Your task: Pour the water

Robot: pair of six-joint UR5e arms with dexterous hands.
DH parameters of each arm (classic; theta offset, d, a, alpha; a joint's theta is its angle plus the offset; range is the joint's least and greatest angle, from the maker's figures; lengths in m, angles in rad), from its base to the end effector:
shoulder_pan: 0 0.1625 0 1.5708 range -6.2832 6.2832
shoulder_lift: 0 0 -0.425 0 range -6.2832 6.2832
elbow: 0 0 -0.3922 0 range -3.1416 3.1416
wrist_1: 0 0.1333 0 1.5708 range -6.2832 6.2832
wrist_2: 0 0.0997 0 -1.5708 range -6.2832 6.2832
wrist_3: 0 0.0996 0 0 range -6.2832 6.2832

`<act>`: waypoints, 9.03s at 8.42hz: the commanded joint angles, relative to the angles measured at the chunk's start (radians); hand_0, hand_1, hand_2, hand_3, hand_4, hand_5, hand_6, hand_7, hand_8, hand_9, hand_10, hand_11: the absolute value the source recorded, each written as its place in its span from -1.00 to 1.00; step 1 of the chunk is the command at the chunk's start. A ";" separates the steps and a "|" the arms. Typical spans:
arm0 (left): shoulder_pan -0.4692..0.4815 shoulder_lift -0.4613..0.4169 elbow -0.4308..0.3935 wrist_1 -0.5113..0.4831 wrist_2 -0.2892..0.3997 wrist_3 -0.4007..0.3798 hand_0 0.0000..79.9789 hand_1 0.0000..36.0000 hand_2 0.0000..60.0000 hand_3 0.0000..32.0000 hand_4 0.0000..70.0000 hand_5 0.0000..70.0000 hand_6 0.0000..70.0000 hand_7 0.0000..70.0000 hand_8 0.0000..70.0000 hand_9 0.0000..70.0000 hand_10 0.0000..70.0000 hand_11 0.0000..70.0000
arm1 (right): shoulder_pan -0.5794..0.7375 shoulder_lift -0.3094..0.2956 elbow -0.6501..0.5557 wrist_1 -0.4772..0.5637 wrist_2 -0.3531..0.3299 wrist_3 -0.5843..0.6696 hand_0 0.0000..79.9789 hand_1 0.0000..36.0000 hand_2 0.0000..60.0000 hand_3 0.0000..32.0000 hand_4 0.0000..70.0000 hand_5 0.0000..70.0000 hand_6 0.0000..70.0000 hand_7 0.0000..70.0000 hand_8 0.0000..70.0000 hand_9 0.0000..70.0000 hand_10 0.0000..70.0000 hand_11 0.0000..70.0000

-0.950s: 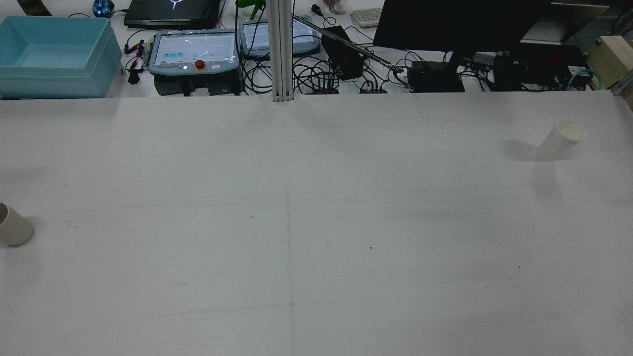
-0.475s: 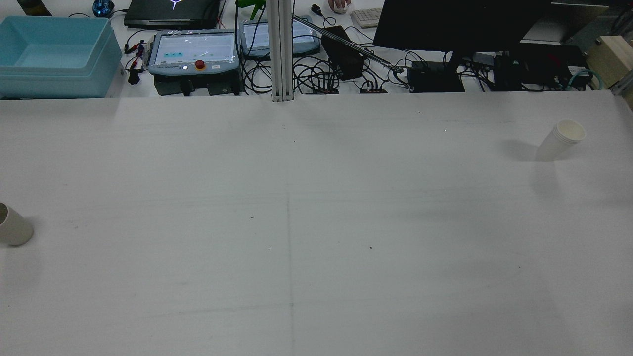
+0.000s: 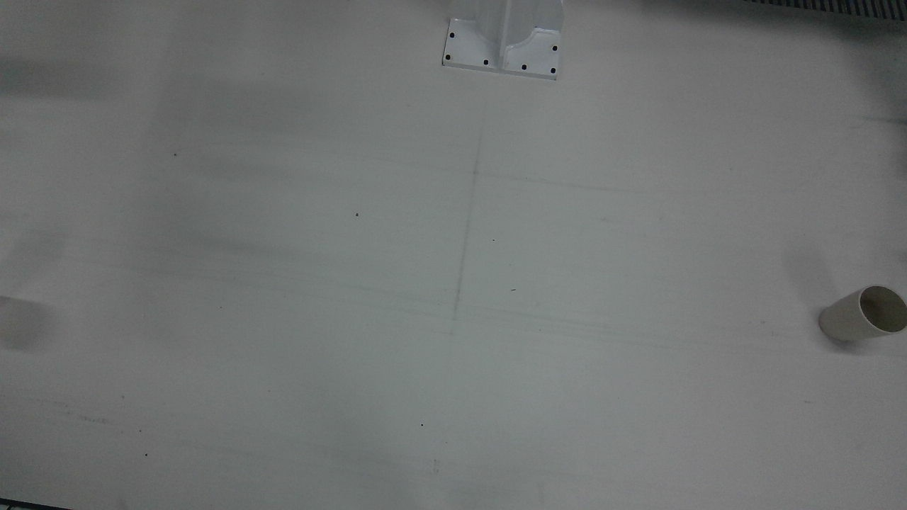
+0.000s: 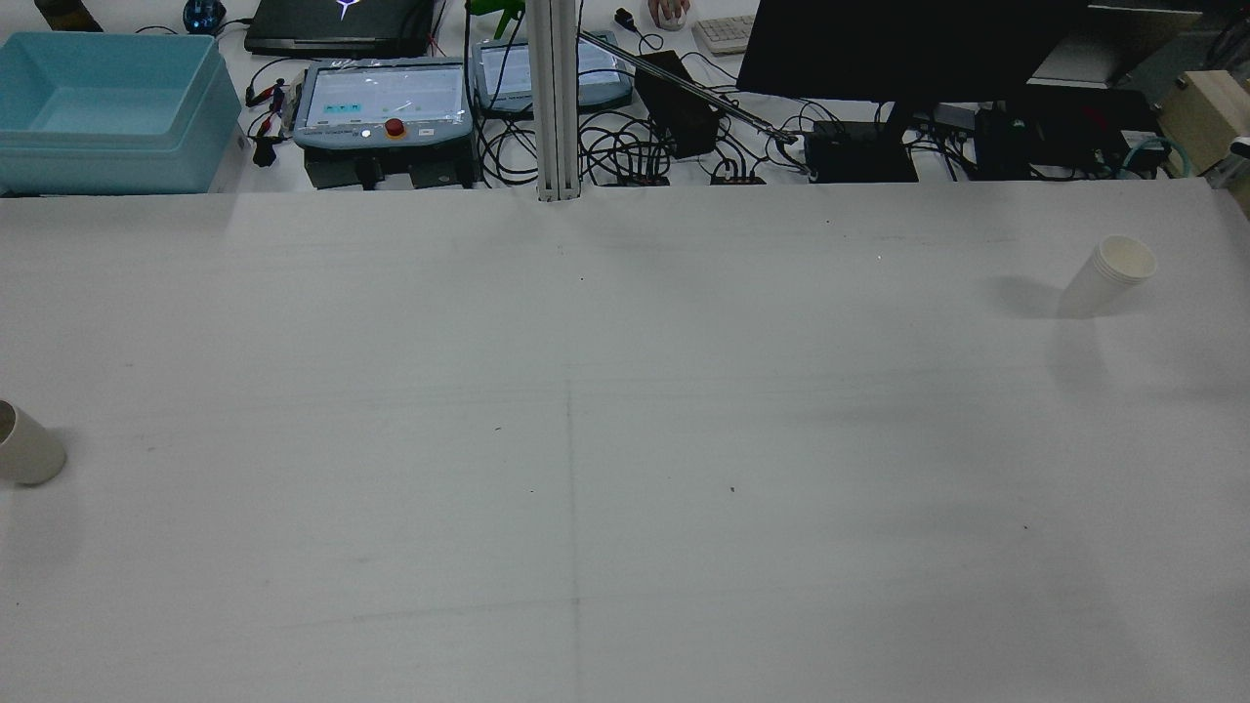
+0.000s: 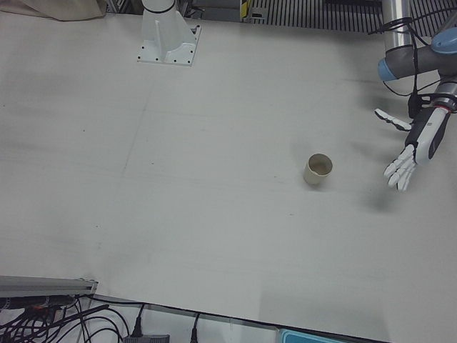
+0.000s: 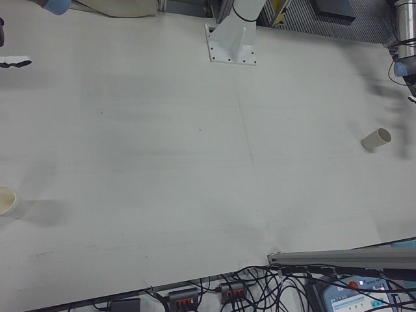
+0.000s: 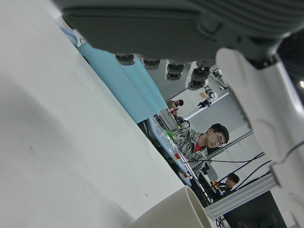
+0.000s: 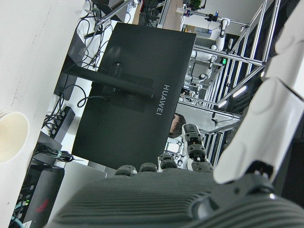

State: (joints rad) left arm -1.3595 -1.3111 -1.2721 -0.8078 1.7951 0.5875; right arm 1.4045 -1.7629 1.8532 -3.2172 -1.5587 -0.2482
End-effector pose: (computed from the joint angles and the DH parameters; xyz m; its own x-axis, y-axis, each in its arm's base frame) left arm -0.0369 -0.3579 0.8537 -0.7845 -0.2118 -0.5828 0.4602 0.4310 -0.7761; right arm 0.0647 -0.4271 0.6425 -0.9585 0.1453 0.2455 -0.2404 0.0518 -0.9693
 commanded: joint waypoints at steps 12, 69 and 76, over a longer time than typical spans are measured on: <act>0.292 -0.123 -0.024 0.180 -0.122 0.101 0.28 -0.60 -1.00 -0.76 -0.60 -0.80 -0.87 -0.76 -1.00 -0.99 -1.00 -1.00 | 0.002 0.000 -0.011 0.011 -0.006 0.010 0.17 -0.30 -0.88 -1.00 -0.94 -0.68 -1.00 -1.00 -1.00 -1.00 -1.00 -1.00; 0.591 -0.873 -0.419 1.190 -0.174 -0.250 0.29 0.91 1.00 -1.00 1.00 1.00 -0.46 -0.33 -0.83 -0.79 -1.00 -0.97 | -0.589 1.072 -0.138 -0.563 0.535 -0.416 1.00 1.00 1.00 -1.00 -0.40 1.00 -0.01 0.71 -0.21 0.18 -0.34 0.11; 0.556 -0.634 -0.424 0.941 -0.184 -0.353 0.27 0.80 1.00 -1.00 0.94 1.00 -0.50 -0.37 -0.83 -0.80 -1.00 -0.97 | -0.546 0.764 0.032 -0.556 0.582 -0.130 1.00 1.00 1.00 -1.00 -0.39 1.00 -0.07 0.59 -0.26 0.10 -0.32 0.14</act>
State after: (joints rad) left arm -0.7609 -2.1623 -1.6852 0.3281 1.6165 0.3045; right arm 0.7516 -0.7908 1.8157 -3.7762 -0.9204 -0.7169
